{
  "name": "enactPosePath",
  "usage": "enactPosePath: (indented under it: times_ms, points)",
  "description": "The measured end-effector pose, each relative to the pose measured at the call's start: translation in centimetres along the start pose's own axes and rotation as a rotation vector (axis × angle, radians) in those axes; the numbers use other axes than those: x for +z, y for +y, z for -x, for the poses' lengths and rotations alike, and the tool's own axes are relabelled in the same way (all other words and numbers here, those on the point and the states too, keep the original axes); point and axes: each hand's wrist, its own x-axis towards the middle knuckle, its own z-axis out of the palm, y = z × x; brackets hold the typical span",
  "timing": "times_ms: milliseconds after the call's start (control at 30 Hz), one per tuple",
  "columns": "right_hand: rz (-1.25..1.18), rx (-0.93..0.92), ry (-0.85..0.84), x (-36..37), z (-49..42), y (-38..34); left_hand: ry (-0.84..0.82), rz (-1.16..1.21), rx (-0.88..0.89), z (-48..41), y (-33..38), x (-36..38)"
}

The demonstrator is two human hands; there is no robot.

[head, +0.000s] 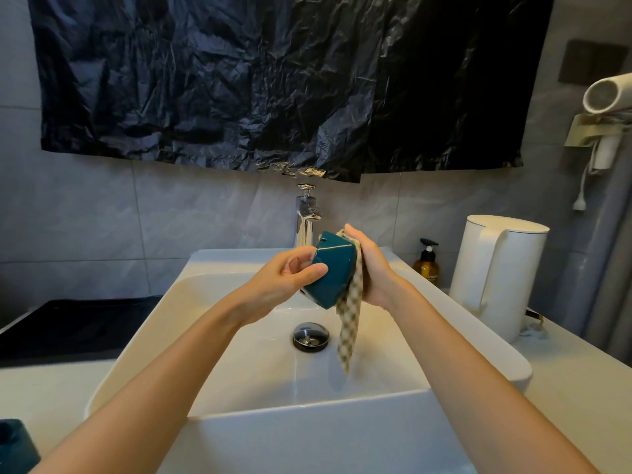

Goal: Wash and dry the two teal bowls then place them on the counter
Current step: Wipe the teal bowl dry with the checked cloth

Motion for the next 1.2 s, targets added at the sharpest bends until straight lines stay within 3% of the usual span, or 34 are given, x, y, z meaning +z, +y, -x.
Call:
enactPosePath:
  times_ms: [133, 367, 533, 700, 867, 1067, 1133, 1200]
  points:
    - [-0.047, 0.076, -0.182, 0.2, 0.7, 0.0, 0.004, 0.003, 0.056, 0.2, 0.5, -0.4]
    - [0.026, -0.023, -0.084, 0.6, 0.8, 0.2, -0.06, -0.04, -0.051, 0.0, 0.0, -0.4]
    - [0.236, -0.27, -0.022, 1.2, 0.2, 1.1, 0.052, 0.08, -0.101, -0.3, 0.6, -0.7]
    - [0.353, -0.461, -0.065, 1.5, 0.2, 1.7, 0.03, 0.151, -0.126, 0.1, 0.7, -1.1]
    - [0.433, -0.584, 0.003, 2.2, -0.4, 2.5, 0.054, 0.142, -0.095, 0.0, 0.5, -1.5]
    - [1.072, -1.083, 0.159, 2.2, -0.9, 3.2, 0.099, 0.011, -0.133, -0.3, -0.8, -1.3]
    - [1.161, -1.074, 0.153, 1.8, -1.2, 3.0, 0.063, -0.03, -0.16, -0.2, -0.9, -1.1]
    - [1.016, -0.872, 0.181, 1.3, -1.2, 2.5, 0.023, -0.058, -0.192, -0.1, -1.2, -0.6]
